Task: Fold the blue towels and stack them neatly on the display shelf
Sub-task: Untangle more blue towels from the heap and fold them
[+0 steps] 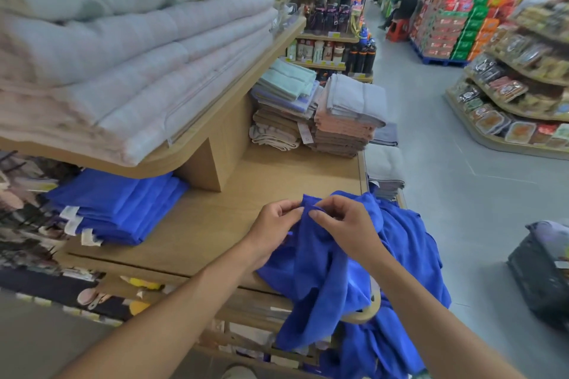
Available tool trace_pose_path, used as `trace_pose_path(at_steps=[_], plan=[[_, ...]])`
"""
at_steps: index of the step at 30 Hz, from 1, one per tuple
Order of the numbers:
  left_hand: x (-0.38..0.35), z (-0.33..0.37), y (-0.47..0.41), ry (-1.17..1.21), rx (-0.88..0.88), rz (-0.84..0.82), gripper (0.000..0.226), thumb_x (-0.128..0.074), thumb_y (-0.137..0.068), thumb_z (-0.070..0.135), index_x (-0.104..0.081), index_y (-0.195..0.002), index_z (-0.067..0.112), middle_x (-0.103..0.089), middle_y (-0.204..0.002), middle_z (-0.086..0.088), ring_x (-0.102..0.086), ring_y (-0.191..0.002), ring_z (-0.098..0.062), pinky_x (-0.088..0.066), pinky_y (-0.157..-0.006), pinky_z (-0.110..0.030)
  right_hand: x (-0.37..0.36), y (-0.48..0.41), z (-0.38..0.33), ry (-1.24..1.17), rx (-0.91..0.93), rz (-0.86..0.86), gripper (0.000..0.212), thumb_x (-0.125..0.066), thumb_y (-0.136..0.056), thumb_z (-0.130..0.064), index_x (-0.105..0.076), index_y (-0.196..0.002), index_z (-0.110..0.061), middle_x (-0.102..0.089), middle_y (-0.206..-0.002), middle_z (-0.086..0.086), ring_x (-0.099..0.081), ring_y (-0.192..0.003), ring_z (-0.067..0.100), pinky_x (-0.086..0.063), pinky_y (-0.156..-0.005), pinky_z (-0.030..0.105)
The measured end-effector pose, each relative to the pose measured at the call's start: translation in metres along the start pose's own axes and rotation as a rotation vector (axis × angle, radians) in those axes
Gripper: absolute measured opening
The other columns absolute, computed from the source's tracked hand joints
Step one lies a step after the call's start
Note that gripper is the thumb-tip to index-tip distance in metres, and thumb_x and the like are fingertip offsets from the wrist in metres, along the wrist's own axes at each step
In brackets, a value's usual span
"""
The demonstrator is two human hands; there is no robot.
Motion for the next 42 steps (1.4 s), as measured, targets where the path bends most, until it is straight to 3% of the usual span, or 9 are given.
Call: trace_pose_path(at_steps=[6, 10, 13, 15, 20, 30, 35, 39, 42], plan=[[0.006, 0.047, 0.012, -0.054, -0.183, 0.033, 0.019, -0.065, -0.097, 0.035, -0.076, -0.108, 0.024, -0.078, -0.105, -0.001, -0.073, -0.1, -0.016, -0.056, -0.076, -0.026, 0.006, -0.018, -0.026, 0.113, 0.108, 0.121, 0.017, -0.078, -0.085, -0.024, -0.069, -0.077, -0.036, -0.07, -0.079, -0.017, -0.065, -0.072, 0.0, -0.047, -0.062, 0.012], [0.009, 0.095, 0.01, -0.196, -0.354, 0.069, 0.017, -0.058, -0.102, 0.017, -0.075, -0.105, 0.012, -0.077, -0.102, -0.008, -0.072, -0.099, -0.024, -0.055, -0.094, -0.044, 0.017, -0.029, -0.063, 0.199, 0.219, 0.111, 0.023, -0.08, -0.084, -0.031, -0.064, -0.07, -0.041, -0.064, -0.097, -0.018, -0.062, -0.095, -0.003, -0.041, -0.079, 0.005], [0.001, 0.149, 0.011, -0.397, -0.53, 0.062, 0.016, -0.056, -0.103, 0.015, -0.072, -0.102, 0.012, -0.075, -0.097, -0.007, -0.069, -0.09, -0.026, -0.053, -0.086, -0.04, 0.031, -0.043, -0.098, 0.268, 0.246, 0.068, 0.018, -0.069, -0.08, -0.031, -0.063, -0.064, -0.036, -0.065, -0.074, -0.02, -0.061, -0.072, -0.004, -0.041, -0.067, 0.009], [-0.005, 0.186, 0.011, -0.498, -0.632, 0.086, 0.015, -0.056, -0.103, 0.019, -0.07, -0.103, 0.014, -0.074, -0.094, -0.002, -0.068, -0.09, -0.024, -0.052, -0.083, -0.037, 0.04, -0.05, -0.12, 0.299, 0.265, 0.026, 0.015, -0.056, -0.073, -0.032, -0.06, -0.06, -0.029, -0.051, -0.052, -0.017, -0.044, -0.05, 0.0, -0.034, -0.053, 0.015], [-0.019, 0.277, 0.01, -0.631, -0.82, 0.154, 0.015, -0.052, -0.104, 0.025, -0.066, -0.104, 0.018, -0.068, -0.087, 0.007, -0.063, -0.082, -0.01, -0.045, -0.074, -0.017, 0.068, -0.069, -0.168, 0.462, 0.271, 0.069, 0.029, -0.052, -0.064, -0.036, -0.033, -0.052, -0.018, -0.027, -0.045, -0.009, -0.025, -0.045, 0.009, -0.021, -0.044, 0.025], [0.008, 0.409, 0.019, -0.666, -0.988, 0.389, 0.02, -0.052, -0.103, 0.023, -0.068, -0.102, 0.011, -0.058, -0.071, 0.009, -0.048, -0.059, 0.002, -0.037, -0.061, -0.016, 0.111, -0.068, -0.186, 0.465, 0.117, 0.022, 0.028, -0.054, -0.064, -0.034, -0.037, -0.048, -0.019, -0.034, -0.046, -0.008, -0.031, -0.042, 0.011, -0.023, -0.04, 0.018], [0.037, 0.434, 0.027, -0.601, -1.017, 0.49, 0.015, -0.053, -0.103, 0.025, -0.064, -0.094, 0.02, -0.062, -0.076, 0.008, -0.052, -0.062, 0.006, -0.038, -0.062, -0.016, 0.133, -0.058, -0.184, 0.471, 0.085, 0.013, 0.037, -0.061, -0.087, -0.02, -0.063, -0.05, -0.025, -0.05, -0.044, -0.012, -0.044, -0.038, 0.003, -0.034, -0.043, 0.018], [0.051, 0.435, 0.034, -0.568, -1.025, 0.542, 0.013, -0.053, -0.103, 0.025, -0.062, -0.094, 0.02, -0.061, -0.08, -0.004, -0.05, -0.069, -0.014, -0.038, -0.062, -0.023, 0.158, -0.047, -0.189, 0.416, 0.16, 0.013, 0.02, -0.068, -0.095, -0.014, -0.075, -0.077, -0.009, -0.059, -0.057, -0.007, -0.047, -0.047, 0.003, -0.036, -0.051, 0.021], [0.056, 0.43, 0.042, -0.536, -1.017, 0.545, 0.017, -0.051, -0.103, 0.026, -0.061, -0.093, 0.016, -0.058, -0.079, -0.007, -0.046, -0.068, -0.014, -0.036, -0.062, -0.029, 0.178, -0.037, -0.194, 0.283, 0.212, 0.038, 0.015, -0.07, -0.096, -0.014, -0.08, -0.088, -0.022, -0.077, -0.077, -0.005, -0.067, -0.063, 0.004, -0.048, -0.054, 0.014]])
Point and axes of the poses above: each hand's wrist, its own y-axis away from the middle knuckle, its own x-axis out of the back of the hand, z = x × y, the point moved 8 cm from there along -y, towards the middle knuckle
